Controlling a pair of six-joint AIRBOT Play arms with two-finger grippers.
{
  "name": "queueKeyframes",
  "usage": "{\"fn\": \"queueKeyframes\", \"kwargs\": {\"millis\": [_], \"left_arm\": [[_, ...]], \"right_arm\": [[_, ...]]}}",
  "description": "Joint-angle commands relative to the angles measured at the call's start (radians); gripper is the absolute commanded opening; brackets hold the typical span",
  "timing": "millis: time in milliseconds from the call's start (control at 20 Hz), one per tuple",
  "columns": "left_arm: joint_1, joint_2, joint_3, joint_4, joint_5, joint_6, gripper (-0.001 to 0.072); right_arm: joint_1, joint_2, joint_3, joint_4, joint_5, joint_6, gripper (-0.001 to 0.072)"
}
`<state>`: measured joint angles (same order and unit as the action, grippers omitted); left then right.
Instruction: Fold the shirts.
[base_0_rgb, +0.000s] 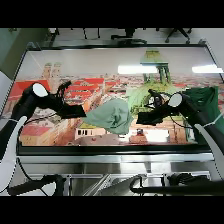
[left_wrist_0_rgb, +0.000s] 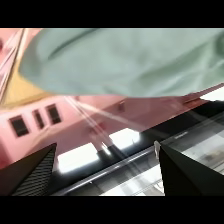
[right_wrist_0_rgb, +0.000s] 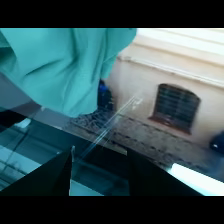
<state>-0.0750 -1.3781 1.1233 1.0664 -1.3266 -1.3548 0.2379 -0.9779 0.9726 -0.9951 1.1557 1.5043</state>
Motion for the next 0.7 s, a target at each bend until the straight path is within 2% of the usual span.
{"fn": "queueKeyframes", "kwargs": {"millis": [0, 150, 300, 350, 450, 500, 550, 600, 650], "left_arm": [[0.038, 0.013, -0.204, -0.089, 0.161, 0.058, 0.0700], [0.031, -0.045, -0.253, -0.304, 0.296, 0.146, 0.0700], [0.014, -0.135, -0.199, -0.360, 0.332, 0.188, 0.0688], [0.003, -0.163, -0.174, -0.360, 0.335, 0.188, 0.0585], [-0.019, -0.217, -0.117, -0.360, 0.332, 0.187, 0.0460], [-0.030, -0.238, -0.092, -0.360, 0.332, 0.186, 0.0461], [-0.040, -0.260, -0.066, -0.360, 0.330, 0.183, 0.0459], [-0.046, -0.275, -0.046, -0.359, 0.320, 0.178, 0.0350], [-0.047, -0.286, -0.028, -0.358, 0.303, 0.180, 0.0060]], "right_arm": [[0.066, -0.083, -0.032, 0.124, -0.085, -0.091, 0.0378], [0.116, -0.150, -0.031, 0.182, -0.140, -0.130, 0.0378], [0.125, -0.181, -0.031, 0.233, -0.183, -0.172, 0.0376], [0.125, -0.185, -0.031, 0.239, -0.191, -0.174, 0.0361], [0.125, -0.196, -0.031, 0.239, -0.195, -0.174, 0.0276], [0.125, -0.206, -0.031, 0.239, -0.200, -0.174, 0.0266], [0.125, -0.216, -0.031, 0.238, -0.206, -0.174, 0.0165], [0.125, -0.224, -0.031, 0.238, -0.207, -0.174, 0.0037], [0.123, -0.226, -0.031, 0.236, -0.207, -0.174, 0.0019]]}}
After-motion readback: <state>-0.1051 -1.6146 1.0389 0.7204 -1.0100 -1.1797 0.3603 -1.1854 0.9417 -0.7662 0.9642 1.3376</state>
